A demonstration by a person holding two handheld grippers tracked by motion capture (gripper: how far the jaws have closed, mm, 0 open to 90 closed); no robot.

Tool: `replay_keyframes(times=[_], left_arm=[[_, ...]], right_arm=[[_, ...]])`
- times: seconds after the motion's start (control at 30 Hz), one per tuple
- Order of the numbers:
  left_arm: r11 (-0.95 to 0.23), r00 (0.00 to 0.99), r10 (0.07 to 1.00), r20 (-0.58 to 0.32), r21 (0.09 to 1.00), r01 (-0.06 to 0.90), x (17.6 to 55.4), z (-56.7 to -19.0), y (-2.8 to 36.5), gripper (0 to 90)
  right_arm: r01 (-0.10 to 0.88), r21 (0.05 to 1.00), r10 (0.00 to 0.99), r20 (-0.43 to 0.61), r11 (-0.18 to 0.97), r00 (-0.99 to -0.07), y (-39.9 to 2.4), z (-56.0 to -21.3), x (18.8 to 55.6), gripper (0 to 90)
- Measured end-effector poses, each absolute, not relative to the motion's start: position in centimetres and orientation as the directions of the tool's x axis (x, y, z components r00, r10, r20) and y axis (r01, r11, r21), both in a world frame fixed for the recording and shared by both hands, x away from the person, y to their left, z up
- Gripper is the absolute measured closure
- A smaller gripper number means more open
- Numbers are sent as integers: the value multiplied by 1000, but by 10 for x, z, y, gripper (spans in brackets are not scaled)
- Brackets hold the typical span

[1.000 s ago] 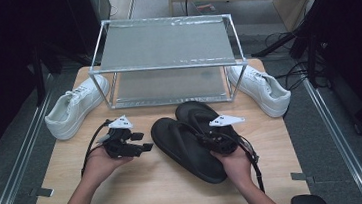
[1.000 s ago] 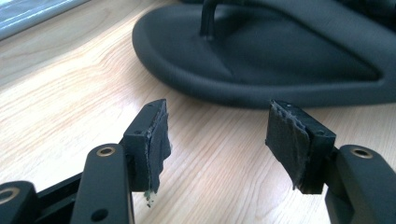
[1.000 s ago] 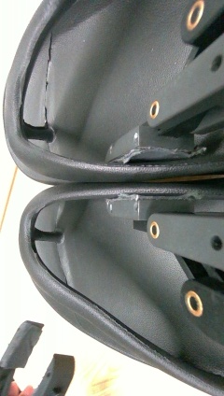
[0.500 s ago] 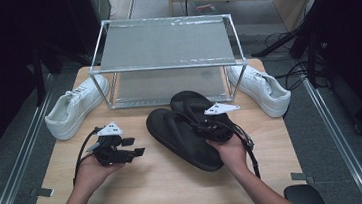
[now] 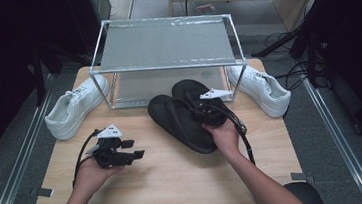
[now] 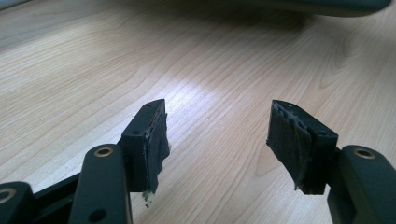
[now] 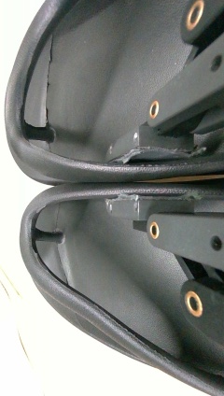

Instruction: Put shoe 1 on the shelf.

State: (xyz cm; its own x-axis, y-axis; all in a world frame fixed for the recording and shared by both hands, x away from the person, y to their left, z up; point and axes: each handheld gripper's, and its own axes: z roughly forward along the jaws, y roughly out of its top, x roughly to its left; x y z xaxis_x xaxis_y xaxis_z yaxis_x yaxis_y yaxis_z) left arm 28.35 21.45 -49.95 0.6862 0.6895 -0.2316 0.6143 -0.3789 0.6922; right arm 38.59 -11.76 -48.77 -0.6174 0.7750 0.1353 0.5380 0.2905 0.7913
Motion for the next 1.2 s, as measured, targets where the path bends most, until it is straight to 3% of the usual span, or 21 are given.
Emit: replay_keyframes(times=[0.23,0.47,0.87,1.2], left_arm=[[-384,694,682,-233,693,610,283,-499,214,379],[-384,699,675,-236,696,606,282,-499,212,378],[-387,706,666,-242,696,604,283,-500,209,378],[-393,709,665,-236,697,600,282,-500,208,379]], right_arm=[[573,787,801,180,231,-571,-106,-493,414,758],[564,800,843,151,203,-517,-84,-501,440,757],[583,797,883,150,158,-445,-80,-514,466,742],[588,792,863,172,165,-474,-82,-512,468,595]])
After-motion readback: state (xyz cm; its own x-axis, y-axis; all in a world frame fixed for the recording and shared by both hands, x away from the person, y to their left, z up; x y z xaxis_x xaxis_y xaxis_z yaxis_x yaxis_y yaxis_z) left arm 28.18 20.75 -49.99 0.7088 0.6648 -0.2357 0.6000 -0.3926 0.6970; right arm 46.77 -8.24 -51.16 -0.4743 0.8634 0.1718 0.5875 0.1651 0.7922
